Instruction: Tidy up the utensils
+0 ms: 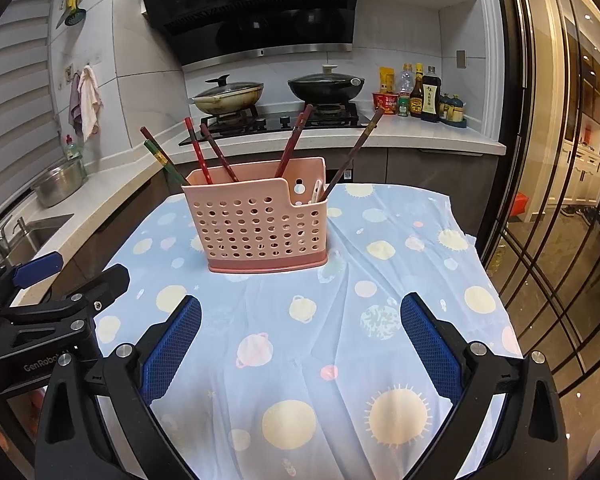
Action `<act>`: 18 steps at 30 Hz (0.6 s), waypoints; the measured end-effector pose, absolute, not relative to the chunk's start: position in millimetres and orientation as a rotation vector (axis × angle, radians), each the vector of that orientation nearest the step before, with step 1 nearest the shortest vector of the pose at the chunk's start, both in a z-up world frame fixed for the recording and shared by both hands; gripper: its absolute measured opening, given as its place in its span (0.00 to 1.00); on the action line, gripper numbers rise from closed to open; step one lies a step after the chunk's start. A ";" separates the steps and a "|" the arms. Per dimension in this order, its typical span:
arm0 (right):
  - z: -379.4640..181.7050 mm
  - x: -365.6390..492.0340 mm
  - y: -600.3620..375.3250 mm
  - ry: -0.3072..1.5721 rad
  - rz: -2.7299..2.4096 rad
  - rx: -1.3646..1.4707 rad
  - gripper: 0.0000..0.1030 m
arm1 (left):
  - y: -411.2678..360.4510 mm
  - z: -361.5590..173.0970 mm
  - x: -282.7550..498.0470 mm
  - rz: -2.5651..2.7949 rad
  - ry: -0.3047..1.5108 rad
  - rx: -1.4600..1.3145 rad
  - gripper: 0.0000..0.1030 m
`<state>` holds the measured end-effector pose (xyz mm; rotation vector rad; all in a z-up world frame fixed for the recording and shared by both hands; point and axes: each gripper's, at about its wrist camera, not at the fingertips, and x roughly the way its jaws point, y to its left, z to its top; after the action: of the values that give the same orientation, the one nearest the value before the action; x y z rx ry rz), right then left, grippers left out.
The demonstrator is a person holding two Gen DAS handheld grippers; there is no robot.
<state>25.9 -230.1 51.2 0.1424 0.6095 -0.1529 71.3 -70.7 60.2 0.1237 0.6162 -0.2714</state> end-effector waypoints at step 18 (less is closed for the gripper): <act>48.6 25.3 -229.6 0.615 -0.153 0.145 0.93 | -71.3 54.9 70.4 -0.234 0.624 0.122 0.93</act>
<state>25.3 -229.6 48.6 0.1454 0.6152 -0.1531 70.4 -71.3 54.9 0.1219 0.6236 -0.2338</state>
